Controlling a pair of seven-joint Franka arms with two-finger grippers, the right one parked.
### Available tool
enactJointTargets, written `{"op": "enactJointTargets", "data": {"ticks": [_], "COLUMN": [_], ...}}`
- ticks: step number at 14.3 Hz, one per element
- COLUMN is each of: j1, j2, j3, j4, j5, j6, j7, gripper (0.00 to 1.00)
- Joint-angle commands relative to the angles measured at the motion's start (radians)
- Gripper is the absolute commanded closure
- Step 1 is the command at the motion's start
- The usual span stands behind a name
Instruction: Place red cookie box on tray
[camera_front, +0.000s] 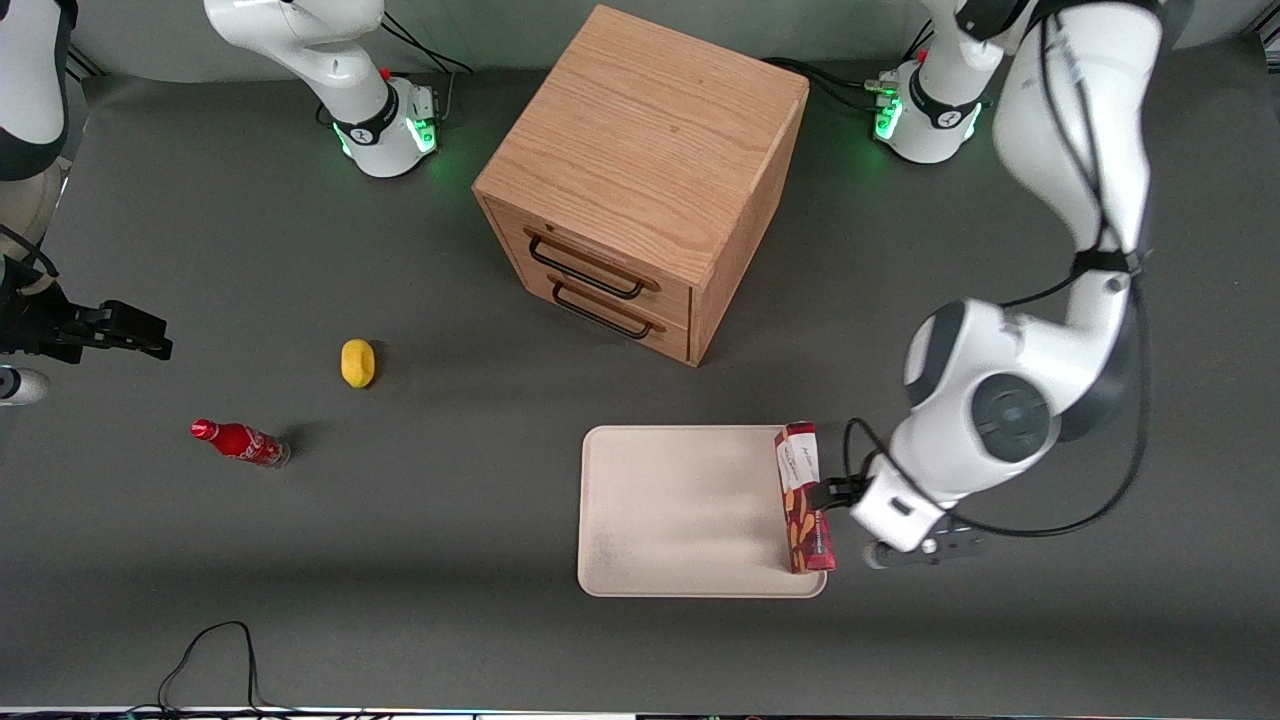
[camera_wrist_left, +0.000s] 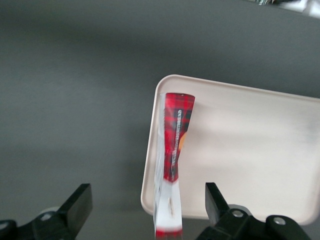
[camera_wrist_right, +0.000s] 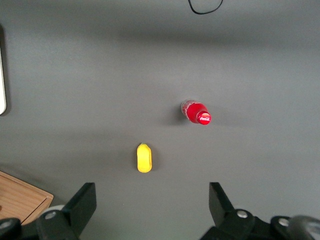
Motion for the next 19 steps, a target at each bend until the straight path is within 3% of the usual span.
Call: {"op": "enactJointTargets", "data": {"ticks": [1,4,8,10,12,19], "j1": [0.079,0.163,0.228,0.243,0.245,0.245], "j2": [-0.293,-0.455,-0.628,-0.703,-0.731,-0.745], "j3": [0.011,0.046,0.130,0.144,0.144,0.144], "j4": [-0.254,-0.298,-0.429,-0.499,-0.524,-0.553], "j5": [-0.055,-0.044,-0.030,0.035,0.083,0.085], "j6": [-0.097,-0.296,-0.361,-0.361,-0.358,-0.280], "j7": [0.016,0.091,0.347,0.398,0.432,0.452], "gripper": [0.00,0.00,0.00,0.00,0.00,0.00]}}
